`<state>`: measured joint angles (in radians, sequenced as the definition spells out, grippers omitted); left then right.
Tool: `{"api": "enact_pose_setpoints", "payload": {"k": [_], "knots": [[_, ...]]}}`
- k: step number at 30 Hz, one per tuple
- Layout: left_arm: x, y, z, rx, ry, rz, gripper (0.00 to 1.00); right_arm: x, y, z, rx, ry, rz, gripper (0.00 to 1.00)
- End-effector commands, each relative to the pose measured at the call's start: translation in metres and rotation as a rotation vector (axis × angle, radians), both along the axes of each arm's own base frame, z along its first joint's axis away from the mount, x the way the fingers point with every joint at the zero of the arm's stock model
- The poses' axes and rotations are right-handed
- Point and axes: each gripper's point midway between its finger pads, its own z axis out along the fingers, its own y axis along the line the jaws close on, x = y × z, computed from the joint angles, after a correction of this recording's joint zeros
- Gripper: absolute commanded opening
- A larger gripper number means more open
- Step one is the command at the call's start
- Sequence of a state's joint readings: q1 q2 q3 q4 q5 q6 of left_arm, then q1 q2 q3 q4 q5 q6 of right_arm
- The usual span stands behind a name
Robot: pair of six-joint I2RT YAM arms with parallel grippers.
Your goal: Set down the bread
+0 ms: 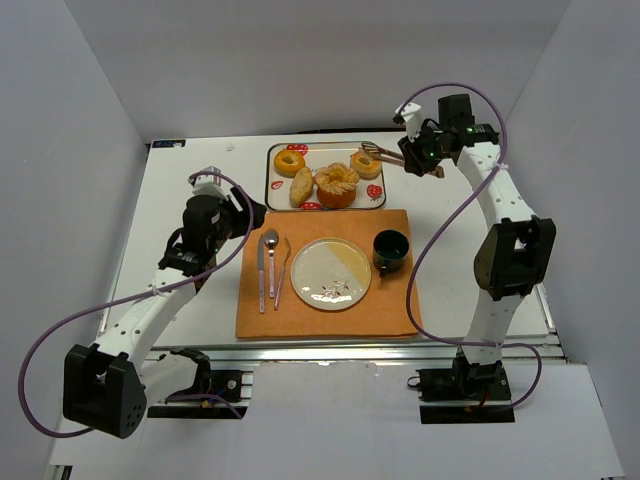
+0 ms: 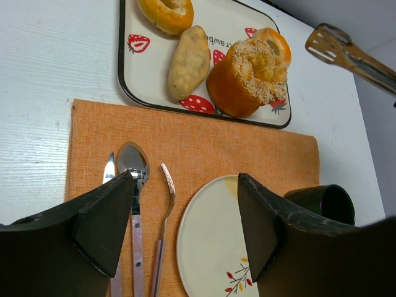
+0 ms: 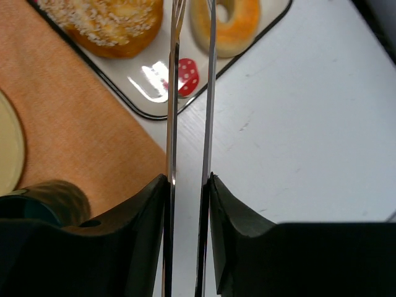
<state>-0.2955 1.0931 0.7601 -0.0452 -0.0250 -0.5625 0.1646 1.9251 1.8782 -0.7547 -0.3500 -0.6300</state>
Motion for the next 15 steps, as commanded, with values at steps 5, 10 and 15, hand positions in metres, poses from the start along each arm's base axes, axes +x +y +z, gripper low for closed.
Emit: {"api": "enact_pose_setpoints", "payload": {"k": [5,10,15], "knots": [[0.0,0.004,0.007,-0.016,-0.027,0.017,0.77,0.022,-0.014,0.014,-0.131,-0.139,0.002,0.38],[0.002,0.001,0.006,-0.013,-0.02,0.007,0.77,0.023,-0.008,-0.001,-0.196,-0.157,0.031,0.38],[0.003,0.002,0.005,-0.008,-0.015,0.011,0.77,0.032,-0.003,-0.006,-0.23,-0.179,0.053,0.41]]}}
